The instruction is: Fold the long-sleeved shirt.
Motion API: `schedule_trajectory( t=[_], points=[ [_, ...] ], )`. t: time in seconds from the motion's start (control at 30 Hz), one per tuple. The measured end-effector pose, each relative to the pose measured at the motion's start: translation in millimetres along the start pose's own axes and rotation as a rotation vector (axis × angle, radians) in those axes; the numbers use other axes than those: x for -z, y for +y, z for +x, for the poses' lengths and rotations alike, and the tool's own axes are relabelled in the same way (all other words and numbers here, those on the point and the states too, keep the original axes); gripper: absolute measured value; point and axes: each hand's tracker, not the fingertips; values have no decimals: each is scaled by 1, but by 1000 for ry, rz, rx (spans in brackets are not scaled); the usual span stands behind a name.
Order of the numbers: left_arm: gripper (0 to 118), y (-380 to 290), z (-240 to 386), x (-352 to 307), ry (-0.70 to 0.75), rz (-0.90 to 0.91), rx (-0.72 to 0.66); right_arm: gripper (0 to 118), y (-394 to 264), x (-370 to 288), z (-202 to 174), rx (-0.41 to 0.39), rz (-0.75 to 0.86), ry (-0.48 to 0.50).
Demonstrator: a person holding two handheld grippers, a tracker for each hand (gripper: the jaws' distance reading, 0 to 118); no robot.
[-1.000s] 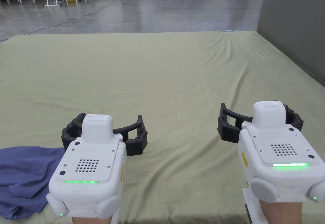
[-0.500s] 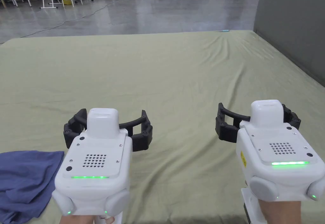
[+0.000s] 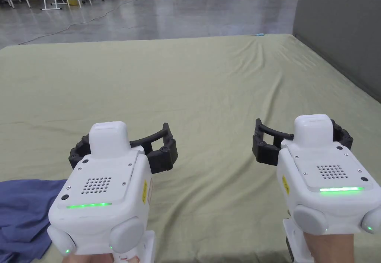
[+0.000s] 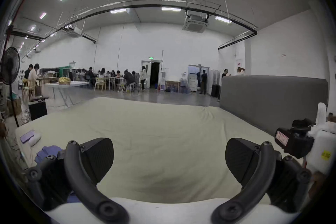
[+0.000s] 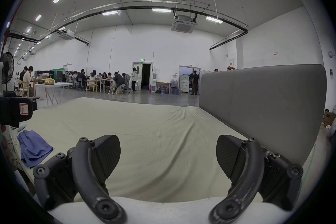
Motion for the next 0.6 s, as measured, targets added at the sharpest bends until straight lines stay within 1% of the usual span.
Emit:
schedule_trajectory(
  t=[0.07, 0.13, 0.2, 0.27, 0.3, 0.33, 0.43, 0.47, 0.5, 0.53, 0.6],
  points=[
    [117, -1, 3, 5, 32, -33, -15, 107, -1, 0, -1, -4, -1, 4],
    [117, -7, 2, 1, 20, 4, -4, 107, -1, 0, -2, -7, -4, 8],
    [117, -6, 7, 0, 73, 13, 30, 107, -2, 0, -3, -13, -3, 12],
    [117, -5, 1, -3, -25, -8, -10, 107, -2, 1, -3, -17, -6, 8],
    [117, -3, 0, -2, -51, -30, -27, 107, -2, 1, -3, -15, -7, 8],
    [117, -2, -1, -1, -75, -67, -73, 107, -3, 2, -3, -11, -7, 9],
    [117, -10, -13, 4, -237, -135, -106, 107, -4, 3, -3, -4, -14, 4],
    [117, -14, -16, 6, -270, -80, -127, 107, -5, 3, -3, -3, -16, 6],
    [117, -18, -18, 6, -237, -58, -163, 107, -5, 2, -3, -4, -17, 8],
    [117, -21, -19, 6, -199, -34, -168, 107, -6, 2, -3, -8, -16, 10],
    [117, -25, -20, 8, -147, 0, -122, 107, -7, 3, -3, -19, -18, 4]
  ],
)
